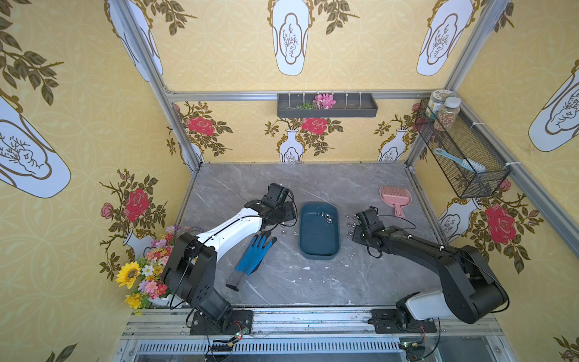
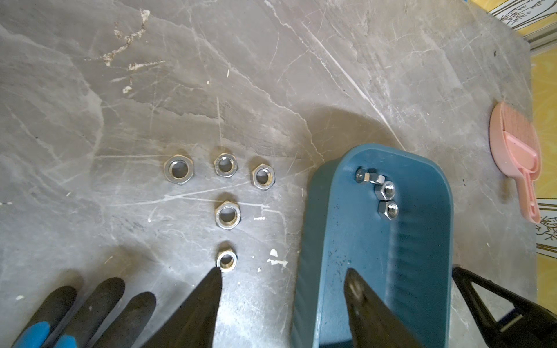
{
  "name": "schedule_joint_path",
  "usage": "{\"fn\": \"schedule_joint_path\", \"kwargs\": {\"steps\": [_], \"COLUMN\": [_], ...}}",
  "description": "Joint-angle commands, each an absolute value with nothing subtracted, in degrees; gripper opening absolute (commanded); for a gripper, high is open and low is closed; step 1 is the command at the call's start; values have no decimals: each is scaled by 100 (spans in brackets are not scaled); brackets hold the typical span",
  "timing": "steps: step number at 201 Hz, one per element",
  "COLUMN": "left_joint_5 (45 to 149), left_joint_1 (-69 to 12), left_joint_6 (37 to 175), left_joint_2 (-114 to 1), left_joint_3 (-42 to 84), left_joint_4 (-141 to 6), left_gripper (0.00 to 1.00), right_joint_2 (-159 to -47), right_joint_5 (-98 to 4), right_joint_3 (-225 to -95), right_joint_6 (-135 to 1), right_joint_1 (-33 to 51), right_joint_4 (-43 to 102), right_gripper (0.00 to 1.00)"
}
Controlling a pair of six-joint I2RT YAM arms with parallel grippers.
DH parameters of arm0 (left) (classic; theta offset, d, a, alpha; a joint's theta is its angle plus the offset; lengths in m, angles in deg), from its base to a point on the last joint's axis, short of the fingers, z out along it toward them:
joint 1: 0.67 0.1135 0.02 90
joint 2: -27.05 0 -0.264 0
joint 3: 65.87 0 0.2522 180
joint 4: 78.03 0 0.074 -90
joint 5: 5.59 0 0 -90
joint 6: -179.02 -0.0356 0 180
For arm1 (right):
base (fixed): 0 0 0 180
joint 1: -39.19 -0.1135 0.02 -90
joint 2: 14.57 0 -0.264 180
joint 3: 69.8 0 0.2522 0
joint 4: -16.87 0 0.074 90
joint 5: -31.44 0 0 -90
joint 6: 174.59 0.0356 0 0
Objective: Take out the wing nut from the storage box
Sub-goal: Place the nut at the center of the board.
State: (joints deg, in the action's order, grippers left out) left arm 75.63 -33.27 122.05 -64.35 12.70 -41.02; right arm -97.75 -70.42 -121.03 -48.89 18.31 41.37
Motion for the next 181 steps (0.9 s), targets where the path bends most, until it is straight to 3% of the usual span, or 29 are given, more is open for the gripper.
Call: {"fn": "schedule_joint_path", "kwargs": {"steps": [1, 116, 181], "left_joint_5": [7623, 7663, 7713], "left_joint_1": [-3325, -3319, -3319], "left_joint_6": [12206, 12202, 12197], "left_joint_2": [-6480, -6550, -6594], "left_joint_3": [1240, 1248, 1267], "left_joint_4": [-4195, -4212, -4222], "left_gripper": [66, 66, 67], "right_joint_2": [-9935, -10121, -9471], "right_joint_5": [-7022, -6847, -6811], "right_joint_3": [-12152, -12131, -12039], "right_joint_6": [-4832, -4838, -4840], "right_joint_1": [1923, 1924, 1922], "right_joint_4": [3731, 3494, 3507], "right_gripper": [21, 32, 56]}}
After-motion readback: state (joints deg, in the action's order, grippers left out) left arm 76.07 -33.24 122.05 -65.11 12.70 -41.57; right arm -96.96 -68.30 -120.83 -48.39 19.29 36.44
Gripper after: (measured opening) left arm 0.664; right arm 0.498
